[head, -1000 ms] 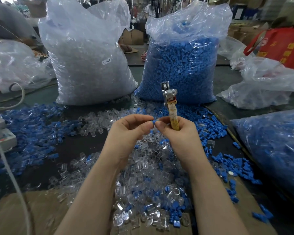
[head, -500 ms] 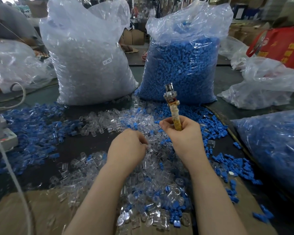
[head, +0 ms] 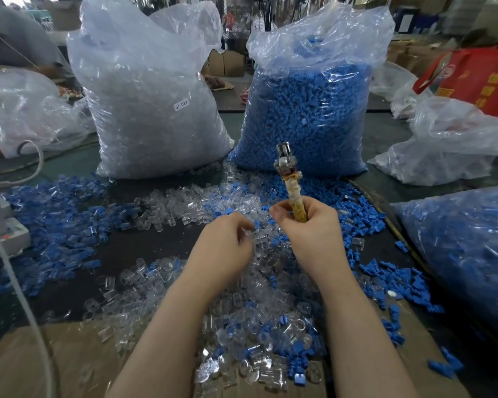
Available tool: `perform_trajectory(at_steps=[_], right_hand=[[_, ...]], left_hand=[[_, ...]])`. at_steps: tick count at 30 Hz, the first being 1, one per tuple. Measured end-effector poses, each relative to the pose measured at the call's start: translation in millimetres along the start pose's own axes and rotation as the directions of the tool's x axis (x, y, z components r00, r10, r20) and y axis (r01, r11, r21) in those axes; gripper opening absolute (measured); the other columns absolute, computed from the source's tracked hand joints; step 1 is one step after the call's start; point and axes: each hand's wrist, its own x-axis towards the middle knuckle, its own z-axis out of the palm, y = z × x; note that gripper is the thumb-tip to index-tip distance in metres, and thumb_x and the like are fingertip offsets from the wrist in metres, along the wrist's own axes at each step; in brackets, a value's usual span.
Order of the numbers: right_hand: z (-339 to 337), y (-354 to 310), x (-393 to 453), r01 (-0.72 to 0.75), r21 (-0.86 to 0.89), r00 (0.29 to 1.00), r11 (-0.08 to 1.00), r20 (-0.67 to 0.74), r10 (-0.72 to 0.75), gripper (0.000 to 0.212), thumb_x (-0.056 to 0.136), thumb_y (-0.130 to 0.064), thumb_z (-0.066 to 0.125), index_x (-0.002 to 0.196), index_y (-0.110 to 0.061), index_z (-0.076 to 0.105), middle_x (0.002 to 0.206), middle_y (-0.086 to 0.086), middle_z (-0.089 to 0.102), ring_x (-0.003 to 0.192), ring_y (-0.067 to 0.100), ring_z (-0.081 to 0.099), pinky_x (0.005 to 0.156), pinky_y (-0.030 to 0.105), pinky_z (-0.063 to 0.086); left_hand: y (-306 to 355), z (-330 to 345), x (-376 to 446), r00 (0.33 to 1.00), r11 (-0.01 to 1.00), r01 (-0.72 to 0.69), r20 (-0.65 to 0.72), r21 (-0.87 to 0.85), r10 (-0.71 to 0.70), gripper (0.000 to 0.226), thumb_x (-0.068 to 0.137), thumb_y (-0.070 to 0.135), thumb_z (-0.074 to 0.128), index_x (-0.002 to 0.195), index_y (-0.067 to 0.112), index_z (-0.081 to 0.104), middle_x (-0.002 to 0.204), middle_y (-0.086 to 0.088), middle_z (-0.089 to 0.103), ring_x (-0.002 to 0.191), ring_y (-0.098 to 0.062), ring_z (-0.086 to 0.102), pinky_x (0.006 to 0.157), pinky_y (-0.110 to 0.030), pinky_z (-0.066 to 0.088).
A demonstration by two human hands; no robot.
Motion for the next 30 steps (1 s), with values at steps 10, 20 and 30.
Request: perform_trajectory(at_steps=[10, 20, 30], right_hand=[[1, -2, 0, 0.002, 0.047, 1.000, 0.999, -0.030, -0.001, 0.017, 0.086, -0.030, 0.075, 0.075, -0.020, 0.067, 0.071, 0.005, 0.063, 0.060, 0.005, 0.051, 0.060, 0.025, 0.049], [5, -3, 0, 0.074, 0.037, 0.997, 0.997, -0.025, -0.074, 0.018, 0.085, -0.026, 0.077, 0.072, -0.024, 0.065, 0.062, -0.007, 0.062, 0.055, 0.001, 0.050, 0.054, 0.016, 0.045], [6, -2, -1, 0.101, -0.062, 0.994, 0.993, -0.031, -0.103, 0.018, 0.085, -0.030, 0.076, 0.076, -0.019, 0.064, 0.066, 0.001, 0.061, 0.056, 0.008, 0.048, 0.059, 0.040, 0.050]], left_hand=[[8, -17, 0, 0.981, 0.660, 0.105, -0.030, -0.744, -0.190, 0.009, 0.082, 0.008, 0.074, 0.087, 0.015, 0.074, 0.083, -0.004, 0.076, 0.084, -0.021, 0.073, 0.074, -0.028, 0.055], [14, -15, 1, 0.956, 0.571, 0.079, -0.099, -0.817, -0.275, 0.008, 0.080, -0.001, 0.074, 0.080, 0.007, 0.071, 0.067, -0.005, 0.071, 0.063, -0.013, 0.066, 0.060, -0.019, 0.054], [19, -11, -1, 0.965, 0.544, 0.092, -0.060, -0.834, -0.254, 0.011, 0.076, -0.001, 0.076, 0.076, 0.008, 0.070, 0.064, -0.001, 0.068, 0.064, -0.014, 0.059, 0.054, -0.017, 0.048]])
